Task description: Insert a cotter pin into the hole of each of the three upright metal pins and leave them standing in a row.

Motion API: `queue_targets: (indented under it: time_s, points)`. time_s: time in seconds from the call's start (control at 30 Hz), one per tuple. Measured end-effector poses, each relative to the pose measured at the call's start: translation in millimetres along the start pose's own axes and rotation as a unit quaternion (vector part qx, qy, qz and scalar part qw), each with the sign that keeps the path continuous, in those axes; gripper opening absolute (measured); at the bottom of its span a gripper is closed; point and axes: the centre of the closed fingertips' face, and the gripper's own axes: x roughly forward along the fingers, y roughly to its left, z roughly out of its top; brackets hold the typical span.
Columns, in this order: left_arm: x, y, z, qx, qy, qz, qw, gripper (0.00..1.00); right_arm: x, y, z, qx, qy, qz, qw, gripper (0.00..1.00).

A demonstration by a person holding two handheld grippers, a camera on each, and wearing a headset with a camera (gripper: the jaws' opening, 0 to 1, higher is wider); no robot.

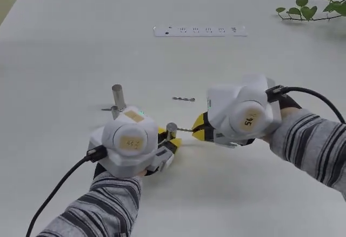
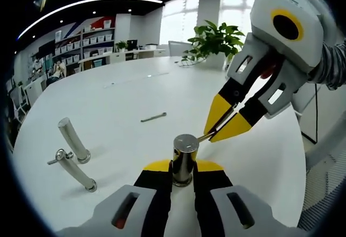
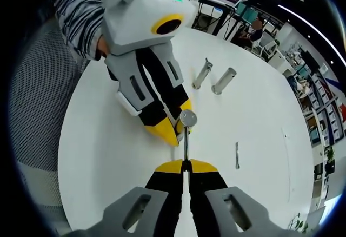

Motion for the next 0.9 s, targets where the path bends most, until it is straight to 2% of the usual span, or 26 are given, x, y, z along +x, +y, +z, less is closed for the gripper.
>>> queue_targets:
  time_s: [0.17,0.37,0.9]
  points:
    - [0.8,-0.1,-1.8,0.011,0.003,0.006,0.9999,0.1,-4.4,0.2,1.6,-0.01,0.007,-0.002,0.9999,0.0]
    - [0.7,-0.1,-2.1,0.02,0.002,0.011,0.9997,0.1,-11.7,1.3,8.9,-0.005,-0.004,-0.007,1.0,0.0]
    - [1.3,1.2,-2.5,0.007,-0.002,0.022,0.9997,0.1,-6.4,0.4,21.0,-0.01,-0.017,-0.01,0.9998,0.0]
